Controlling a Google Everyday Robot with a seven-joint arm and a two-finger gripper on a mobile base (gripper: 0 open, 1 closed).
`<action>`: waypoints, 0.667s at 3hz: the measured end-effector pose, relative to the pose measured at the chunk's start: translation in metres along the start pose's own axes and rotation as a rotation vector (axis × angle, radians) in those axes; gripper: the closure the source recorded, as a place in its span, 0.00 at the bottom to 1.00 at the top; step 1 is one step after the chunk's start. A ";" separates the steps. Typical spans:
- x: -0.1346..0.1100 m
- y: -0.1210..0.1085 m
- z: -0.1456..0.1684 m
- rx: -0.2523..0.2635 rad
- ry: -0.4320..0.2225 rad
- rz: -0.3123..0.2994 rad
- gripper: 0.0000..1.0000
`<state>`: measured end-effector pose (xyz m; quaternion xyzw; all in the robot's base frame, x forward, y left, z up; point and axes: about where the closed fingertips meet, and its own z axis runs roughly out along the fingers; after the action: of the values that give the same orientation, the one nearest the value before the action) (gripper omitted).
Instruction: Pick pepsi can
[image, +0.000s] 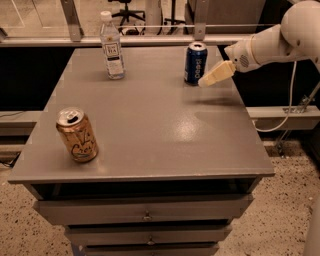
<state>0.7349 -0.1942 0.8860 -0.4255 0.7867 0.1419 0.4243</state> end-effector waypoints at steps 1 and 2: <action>-0.008 0.000 0.013 -0.029 -0.075 0.035 0.00; -0.024 0.006 0.030 -0.075 -0.180 0.052 0.00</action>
Offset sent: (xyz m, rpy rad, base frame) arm 0.0218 0.0420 0.0079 0.2586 -0.0623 0.0751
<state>0.7531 -0.1602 0.8861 -0.4062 0.7500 0.2200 0.4733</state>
